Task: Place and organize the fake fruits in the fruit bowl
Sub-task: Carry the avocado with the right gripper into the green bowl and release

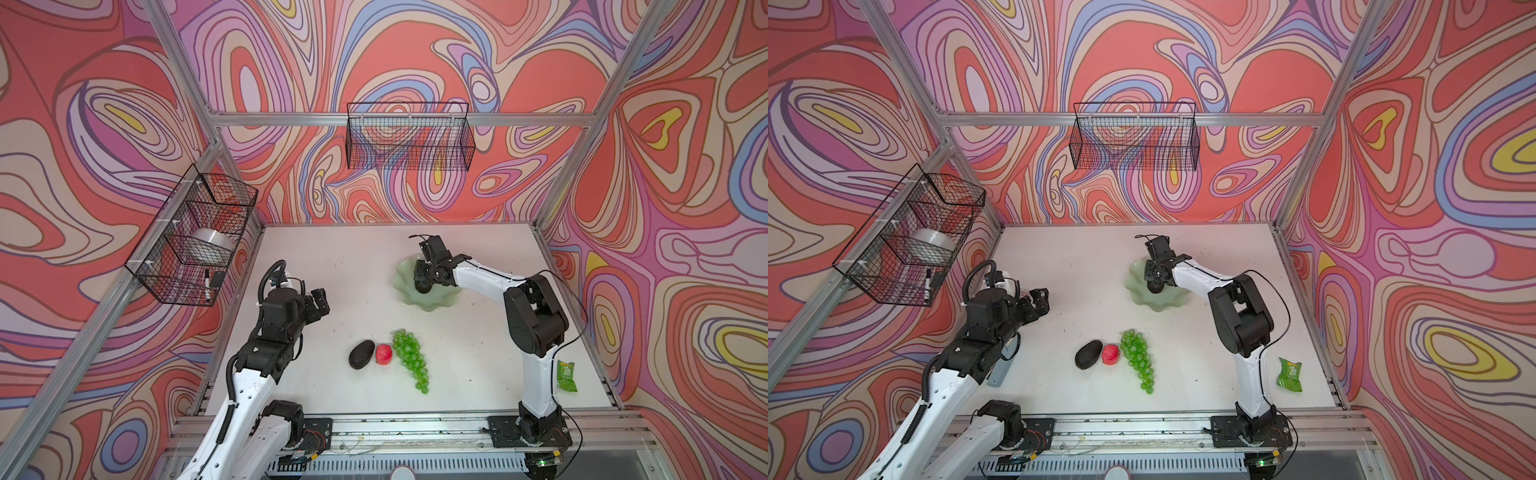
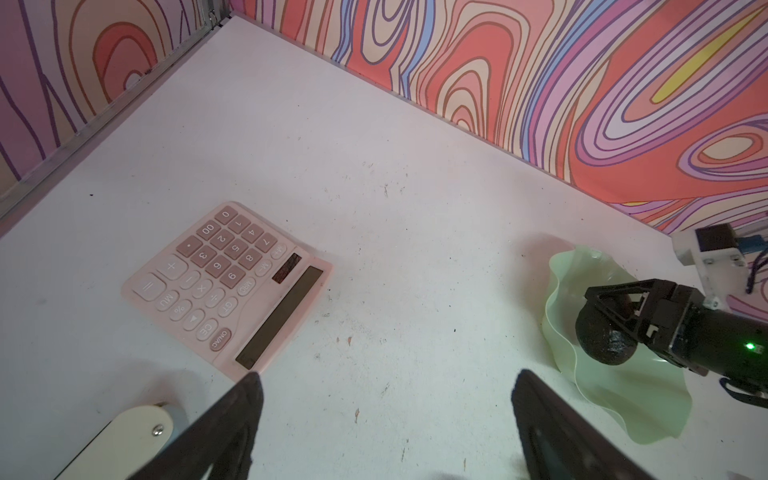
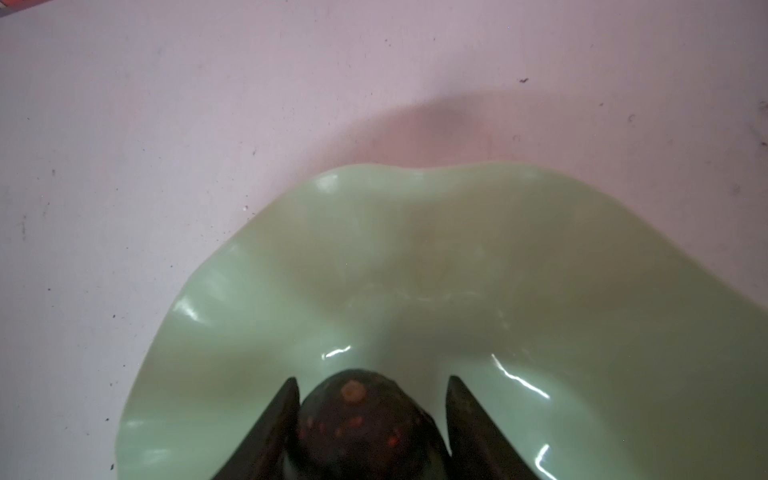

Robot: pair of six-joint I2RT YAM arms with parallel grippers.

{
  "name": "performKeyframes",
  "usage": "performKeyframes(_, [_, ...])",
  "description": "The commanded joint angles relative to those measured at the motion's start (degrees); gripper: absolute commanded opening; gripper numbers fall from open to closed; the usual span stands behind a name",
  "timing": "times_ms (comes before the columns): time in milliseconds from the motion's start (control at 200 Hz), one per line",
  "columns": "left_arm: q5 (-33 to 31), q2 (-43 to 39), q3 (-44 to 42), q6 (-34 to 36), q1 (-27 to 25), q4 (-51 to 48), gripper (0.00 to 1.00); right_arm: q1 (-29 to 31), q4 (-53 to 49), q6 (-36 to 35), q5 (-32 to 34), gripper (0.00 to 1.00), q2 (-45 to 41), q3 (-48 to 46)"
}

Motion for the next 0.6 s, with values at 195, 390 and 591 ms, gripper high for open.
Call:
performKeyframes(195, [-0.31,-1.42,-1.35,-0.55,0.0,-0.01,0.93,-0.59,2.03,0.63,-1.06,0.48,2.7,1.18])
performKeyframes(390, [0.82,-2.09,-1.68,-0.32,0.01,-0.44,0.91,-1.05,1.98,1.24,-2.09,0.55,3.34,1.58])
performKeyframes(591, [3.65,-1.57,-1.68,-0.06,-0.48,-1.69,0.88,-1.63,1.95,1.11,-2.63,0.66,2.44,2.41])
